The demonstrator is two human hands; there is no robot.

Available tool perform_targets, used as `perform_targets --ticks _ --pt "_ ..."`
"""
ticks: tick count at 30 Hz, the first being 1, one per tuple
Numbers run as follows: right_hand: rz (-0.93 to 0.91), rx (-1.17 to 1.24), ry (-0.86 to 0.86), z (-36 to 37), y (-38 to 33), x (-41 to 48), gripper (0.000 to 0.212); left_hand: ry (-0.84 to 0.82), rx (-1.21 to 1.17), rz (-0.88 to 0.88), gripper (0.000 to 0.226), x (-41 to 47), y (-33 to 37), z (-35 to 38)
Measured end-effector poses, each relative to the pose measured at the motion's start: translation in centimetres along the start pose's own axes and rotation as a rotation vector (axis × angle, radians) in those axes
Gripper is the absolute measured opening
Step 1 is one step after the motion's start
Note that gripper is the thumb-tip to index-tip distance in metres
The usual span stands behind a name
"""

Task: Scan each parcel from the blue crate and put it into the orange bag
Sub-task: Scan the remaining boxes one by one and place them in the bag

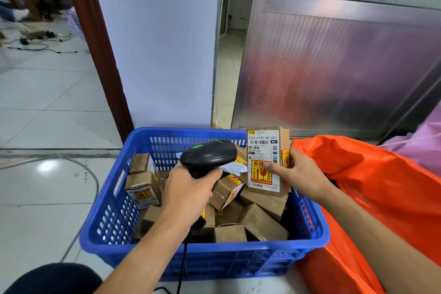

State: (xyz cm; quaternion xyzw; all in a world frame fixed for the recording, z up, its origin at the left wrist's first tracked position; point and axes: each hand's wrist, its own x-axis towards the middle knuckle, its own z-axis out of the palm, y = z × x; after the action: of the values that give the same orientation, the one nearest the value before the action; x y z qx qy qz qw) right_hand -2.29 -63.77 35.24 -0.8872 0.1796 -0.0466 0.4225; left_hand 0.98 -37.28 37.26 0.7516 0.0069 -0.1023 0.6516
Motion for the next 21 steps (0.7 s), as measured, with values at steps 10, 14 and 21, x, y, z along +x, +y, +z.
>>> perform_targets --ticks 10,14,21 --pt "0.049 -0.011 -0.008 -0.4 -0.2 -0.6 0.047 -0.017 -0.042 -0.036 0.012 -0.5 0.7 -0.1" --pt "0.128 0.159 -0.005 -1.5 -0.6 -1.6 0.052 -0.065 -0.112 -0.151 0.016 -0.6 0.9 0.1" --pt "0.131 0.172 0.045 -4.0 0.9 -2.4 0.057 -0.233 -0.233 -0.237 0.026 -1.0 0.7 0.7"
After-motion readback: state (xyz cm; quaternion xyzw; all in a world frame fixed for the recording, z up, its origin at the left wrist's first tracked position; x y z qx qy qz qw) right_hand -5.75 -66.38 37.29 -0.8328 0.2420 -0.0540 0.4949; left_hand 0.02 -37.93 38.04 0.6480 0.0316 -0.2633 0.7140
